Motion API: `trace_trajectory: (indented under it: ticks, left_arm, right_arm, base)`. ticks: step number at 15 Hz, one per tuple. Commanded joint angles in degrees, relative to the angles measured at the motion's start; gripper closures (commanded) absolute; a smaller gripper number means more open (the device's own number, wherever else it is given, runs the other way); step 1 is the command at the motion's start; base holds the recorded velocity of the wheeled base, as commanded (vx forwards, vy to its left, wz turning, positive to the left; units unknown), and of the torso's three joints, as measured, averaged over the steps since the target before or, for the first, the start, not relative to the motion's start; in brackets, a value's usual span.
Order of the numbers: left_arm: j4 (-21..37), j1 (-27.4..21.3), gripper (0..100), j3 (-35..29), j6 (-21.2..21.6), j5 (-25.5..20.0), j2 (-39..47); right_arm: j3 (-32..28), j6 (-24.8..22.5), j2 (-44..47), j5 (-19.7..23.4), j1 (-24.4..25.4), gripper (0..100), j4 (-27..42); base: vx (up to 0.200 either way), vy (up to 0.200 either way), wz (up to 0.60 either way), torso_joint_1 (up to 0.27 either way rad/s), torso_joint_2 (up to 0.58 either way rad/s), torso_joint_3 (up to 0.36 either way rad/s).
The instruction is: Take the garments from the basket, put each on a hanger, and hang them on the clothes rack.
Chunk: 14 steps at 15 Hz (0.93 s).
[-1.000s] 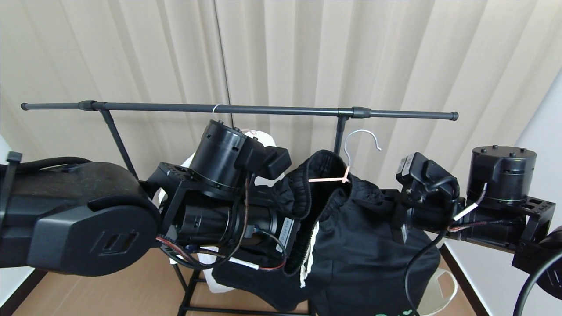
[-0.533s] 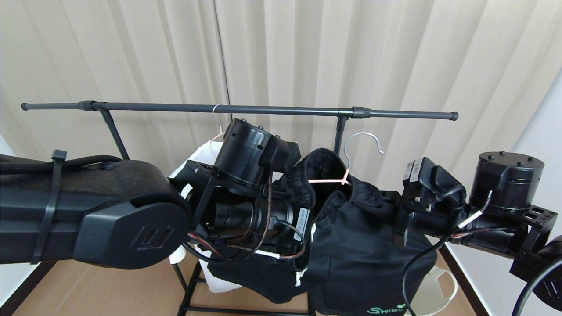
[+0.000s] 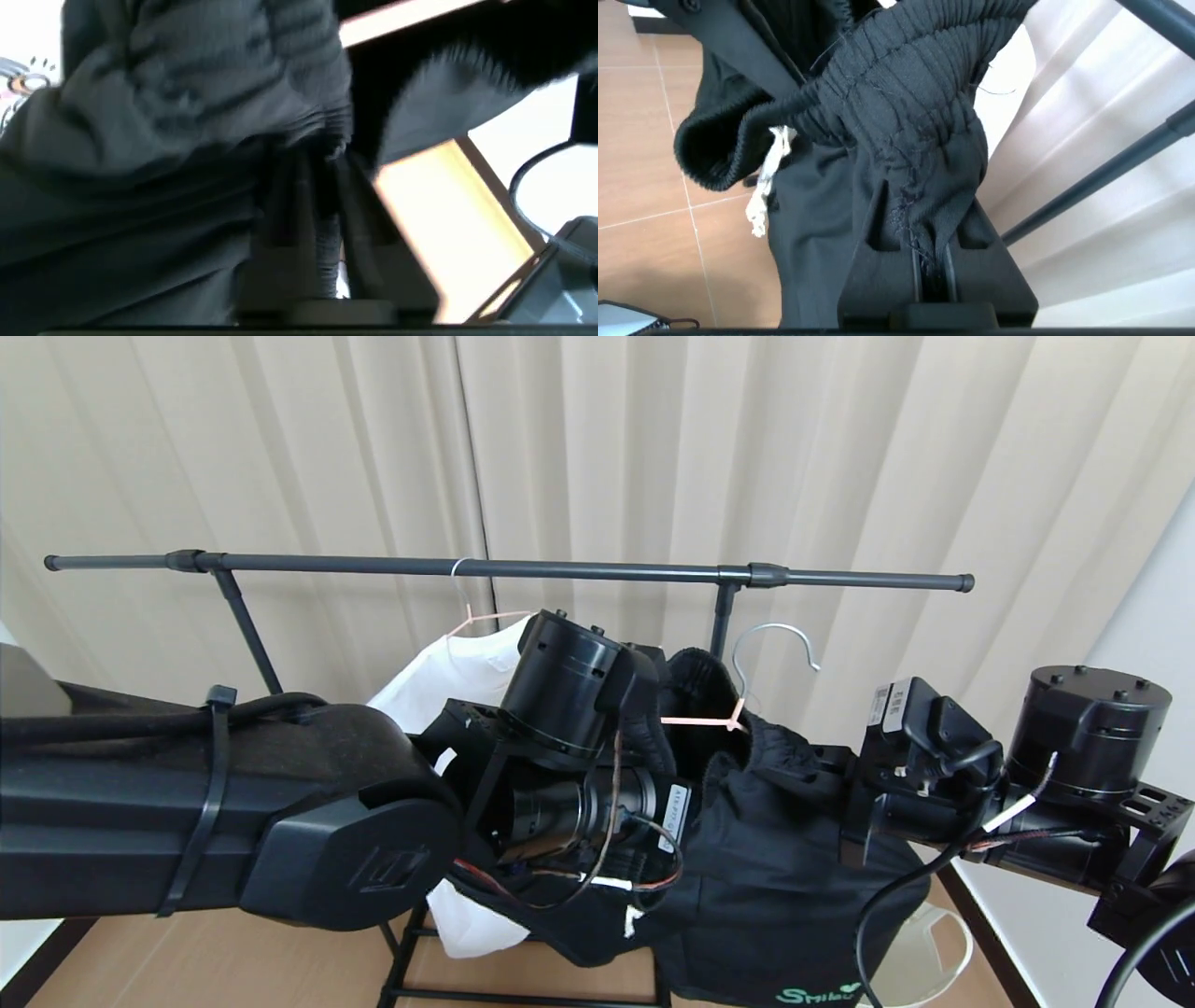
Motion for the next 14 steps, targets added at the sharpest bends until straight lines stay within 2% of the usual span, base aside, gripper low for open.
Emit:
trace_trajectory:
  ticks: [1, 4, 11, 14]
  left_arm:
    - [-0.1, -0.2, 0, 0.2, 0.0, 0.2, 0.1]
    - [-0.1, -1.6, 0, 2.0, 0.4, 1.9, -1.8]
    - [-0.1, -3.9, 0, 8.8, 0.9, 1.8, -10.9]
    - [-0.3, -3.5, 0, 12.7, 4.5, 1.6, -16.6]
  right_arm:
    - [0.1, -0.1, 0.0, 0.0, 0.0, 100, 0.0]
    - [0.0, -0.1, 0.2, -0.1, 0.0, 100, 0.1]
    - [-0.1, -0.2, 1.0, -0.1, -0.1, 100, 0.0]
    - [0.1, -0.2, 1.0, -0.1, -0.1, 100, 0.0]
  base:
    - [0.0, 0.0, 0.0, 0.0, 0.0, 0.0]
    - [0.0, 0.0, 0.0, 0.0, 0.0, 0.0]
    - [0.0, 0.0, 0.0, 0.0, 0.0, 0.0]
    - [0.0, 0.0, 0.0, 0.0, 0.0, 0.0]
